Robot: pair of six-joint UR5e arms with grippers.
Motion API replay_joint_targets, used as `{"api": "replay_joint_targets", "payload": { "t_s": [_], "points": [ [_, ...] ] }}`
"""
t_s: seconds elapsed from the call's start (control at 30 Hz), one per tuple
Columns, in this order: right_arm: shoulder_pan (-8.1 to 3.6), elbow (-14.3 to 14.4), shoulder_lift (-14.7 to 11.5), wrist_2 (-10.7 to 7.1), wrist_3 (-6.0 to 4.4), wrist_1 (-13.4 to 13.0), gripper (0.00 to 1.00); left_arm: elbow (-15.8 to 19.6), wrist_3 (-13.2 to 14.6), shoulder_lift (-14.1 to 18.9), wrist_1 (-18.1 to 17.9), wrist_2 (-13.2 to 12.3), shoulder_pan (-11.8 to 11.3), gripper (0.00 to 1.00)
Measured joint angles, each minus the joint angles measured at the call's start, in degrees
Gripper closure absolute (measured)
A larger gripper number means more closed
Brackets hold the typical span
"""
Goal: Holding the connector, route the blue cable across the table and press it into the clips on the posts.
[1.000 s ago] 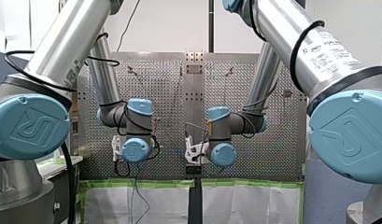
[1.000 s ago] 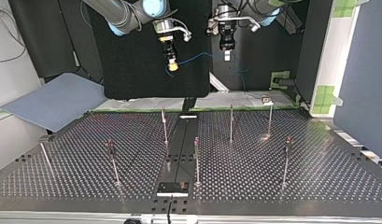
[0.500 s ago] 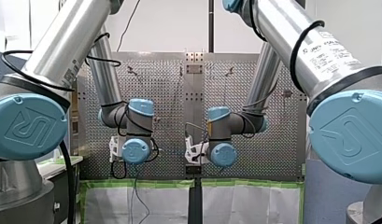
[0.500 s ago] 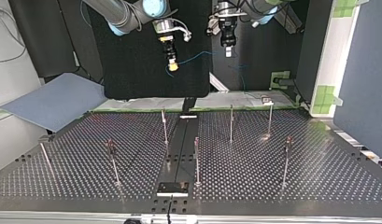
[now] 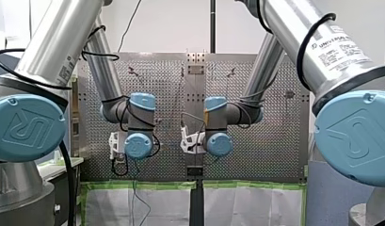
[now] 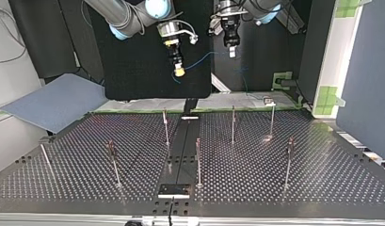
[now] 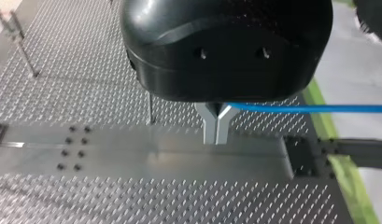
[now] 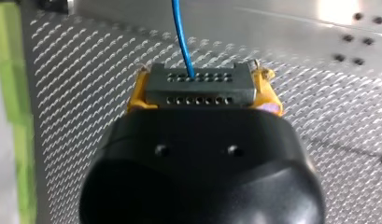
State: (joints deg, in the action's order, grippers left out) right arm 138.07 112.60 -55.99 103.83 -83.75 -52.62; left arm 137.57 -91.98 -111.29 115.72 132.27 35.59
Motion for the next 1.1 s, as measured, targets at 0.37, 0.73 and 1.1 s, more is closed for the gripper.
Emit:
{"api": "replay_joint_targets", "payload": {
  "t_s": [0.37,0.73,1.1],
  "points": [
    [-0.29,-5.33,-5.59,-4.48,-2.72,5.6,1.0,-3.07,1.38,5.31,5.28,5.15,-4.91,1.0],
    [-0.4,-10.68,-10.95,-8.67,-3.27,10.95,1.0,-6.49,1.26,11.39,11.34,9.75,-10.98,1.0],
    [0.32,-16.09,-11.8,-11.95,-3.45,16.36,1.0,-9.6,-0.87,16.53,16.48,8.12,-13.04,1.0]
  ]
}}
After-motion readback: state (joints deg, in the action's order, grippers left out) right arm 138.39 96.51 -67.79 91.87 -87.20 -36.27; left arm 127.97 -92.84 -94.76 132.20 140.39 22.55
